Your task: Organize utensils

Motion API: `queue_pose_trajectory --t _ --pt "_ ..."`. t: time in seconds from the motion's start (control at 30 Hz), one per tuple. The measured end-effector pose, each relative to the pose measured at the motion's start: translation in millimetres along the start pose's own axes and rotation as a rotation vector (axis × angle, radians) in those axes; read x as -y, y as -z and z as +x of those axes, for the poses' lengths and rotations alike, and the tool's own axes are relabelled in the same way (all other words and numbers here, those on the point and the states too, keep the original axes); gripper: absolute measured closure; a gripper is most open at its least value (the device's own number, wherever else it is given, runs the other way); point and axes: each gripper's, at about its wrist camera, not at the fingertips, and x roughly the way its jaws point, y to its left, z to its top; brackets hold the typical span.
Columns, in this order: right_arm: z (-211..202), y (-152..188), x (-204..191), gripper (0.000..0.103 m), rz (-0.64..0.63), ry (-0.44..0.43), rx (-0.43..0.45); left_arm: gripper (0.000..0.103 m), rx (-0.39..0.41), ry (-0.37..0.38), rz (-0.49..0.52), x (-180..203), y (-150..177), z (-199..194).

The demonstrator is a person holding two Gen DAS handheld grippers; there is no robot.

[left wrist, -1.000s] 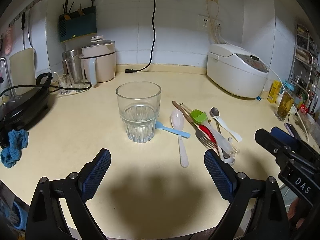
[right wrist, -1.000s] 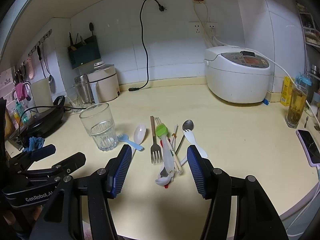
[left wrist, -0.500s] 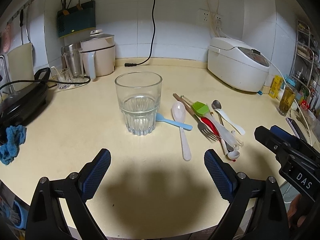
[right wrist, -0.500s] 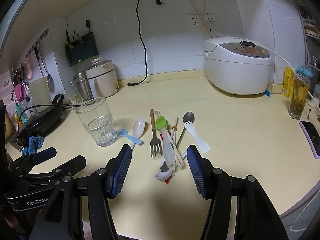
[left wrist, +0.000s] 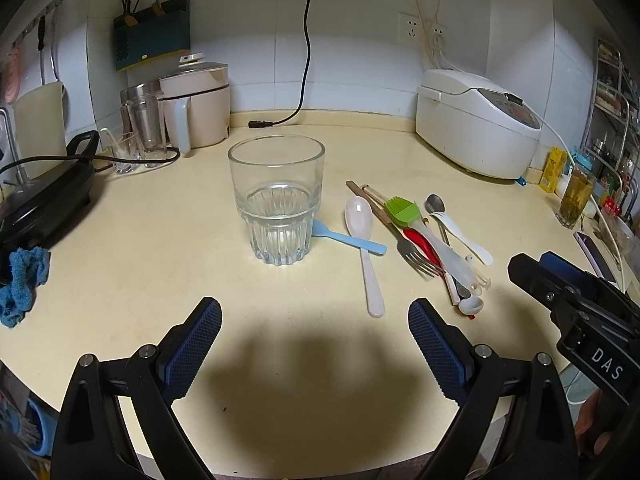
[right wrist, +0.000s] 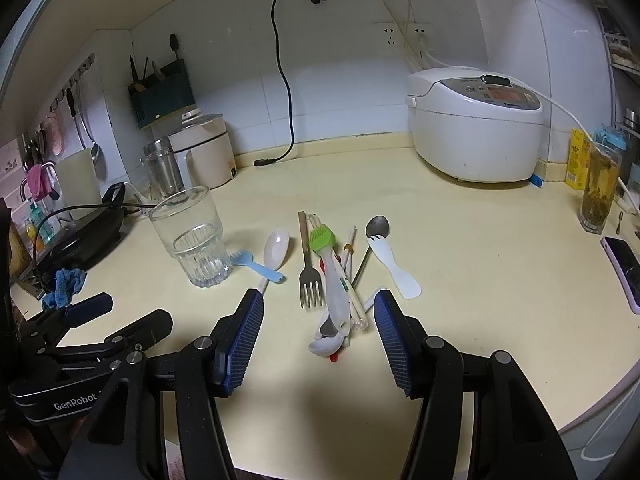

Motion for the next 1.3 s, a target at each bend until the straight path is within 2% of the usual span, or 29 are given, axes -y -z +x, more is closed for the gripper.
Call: queue_pose_trajectory --t 1.3 --pt "15 3 -1 0.045 -0.009 -0.001 -0.039 0.007 -0.036 0.006 -0.021 -5 2 11"
